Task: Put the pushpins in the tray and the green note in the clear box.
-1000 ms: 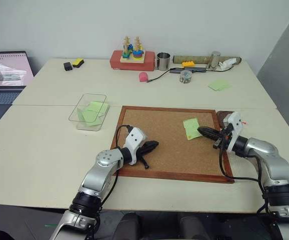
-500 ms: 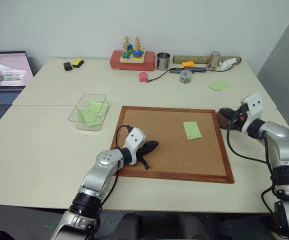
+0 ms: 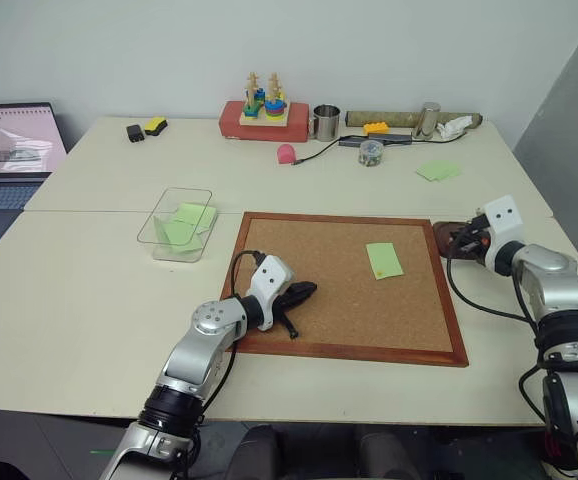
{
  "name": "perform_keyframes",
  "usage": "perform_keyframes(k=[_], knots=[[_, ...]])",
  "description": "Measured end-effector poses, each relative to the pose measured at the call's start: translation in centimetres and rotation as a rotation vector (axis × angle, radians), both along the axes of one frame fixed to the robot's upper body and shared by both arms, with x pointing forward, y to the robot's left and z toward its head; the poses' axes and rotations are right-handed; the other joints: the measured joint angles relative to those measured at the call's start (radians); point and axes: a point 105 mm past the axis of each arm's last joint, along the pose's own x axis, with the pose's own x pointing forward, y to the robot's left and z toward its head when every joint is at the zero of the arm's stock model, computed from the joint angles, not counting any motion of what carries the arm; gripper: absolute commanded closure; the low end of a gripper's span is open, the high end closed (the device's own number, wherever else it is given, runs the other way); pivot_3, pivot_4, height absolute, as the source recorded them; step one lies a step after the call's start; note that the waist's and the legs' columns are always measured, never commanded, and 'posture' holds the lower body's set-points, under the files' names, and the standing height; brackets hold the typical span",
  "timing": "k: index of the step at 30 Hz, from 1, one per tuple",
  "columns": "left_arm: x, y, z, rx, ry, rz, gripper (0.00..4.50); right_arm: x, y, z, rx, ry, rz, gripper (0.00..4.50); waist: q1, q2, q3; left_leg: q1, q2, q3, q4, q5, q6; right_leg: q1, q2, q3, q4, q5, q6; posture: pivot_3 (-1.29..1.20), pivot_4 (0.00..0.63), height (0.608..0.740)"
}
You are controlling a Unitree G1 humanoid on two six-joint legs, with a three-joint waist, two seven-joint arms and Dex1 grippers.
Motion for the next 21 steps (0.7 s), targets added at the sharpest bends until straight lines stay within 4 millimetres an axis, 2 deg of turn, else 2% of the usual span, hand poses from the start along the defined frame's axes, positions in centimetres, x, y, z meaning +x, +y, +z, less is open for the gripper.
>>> perform_keyframes(k=[8, 10, 13, 16, 21], knots=[[0.0, 0.0, 0.0, 0.000, 0.000, 0.000, 4.50, 0.1, 0.2, 0.2, 0.004, -0.017, 0.009, 1.11, 0.000, 0.000, 0.000, 0.000, 0.000, 0.000, 0.000, 0.000, 0.000, 0.000, 0.000, 0.000, 0.000, 0.000, 0.000, 0.00, 0.150, 0.740], [0.0, 0.0, 0.0, 0.000, -0.001, 0.001, 4.50, 0.0, 0.5, 0.7, 0.017, -0.031, 0.032, 1.11, 0.000, 0.000, 0.000, 0.000, 0.000, 0.000, 0.000, 0.000, 0.000, 0.000, 0.000, 0.000, 0.000, 0.000, 0.000, 0.00, 0.150, 0.740], [0.0, 0.0, 0.0, 0.000, 0.000, 0.001, 4.50, -0.3, 1.4, 2.4, 0.023, -0.078, 0.105, 1.11, 0.000, 0.000, 0.000, 0.000, 0.000, 0.000, 0.000, 0.000, 0.000, 0.000, 0.000, 0.000, 0.000, 0.000, 0.000, 0.00, 0.150, 0.740], [-0.1, 0.0, 0.0, 0.000, 0.000, -0.001, 4.50, -1.6, 2.9, 3.5, 0.030, -0.096, 0.236, 1.11, 0.001, 0.000, 0.000, 0.000, 0.000, -0.001, 0.000, 0.000, 0.000, 0.000, 0.000, -0.001, 0.000, 0.000, 0.000, 0.00, 0.150, 0.740], [0.0, 0.1, 0.0, 0.002, -0.001, 0.002, 4.50, -5.4, 8.3, 1.5, 0.082, 0.003, 0.518, 1.11, -0.001, 0.000, 0.000, 0.000, 0.001, -0.001, 0.000, 0.000, 0.001, 0.000, 0.000, -0.001, 0.000, 0.000, 0.000, 0.00, 0.150, 0.740]])
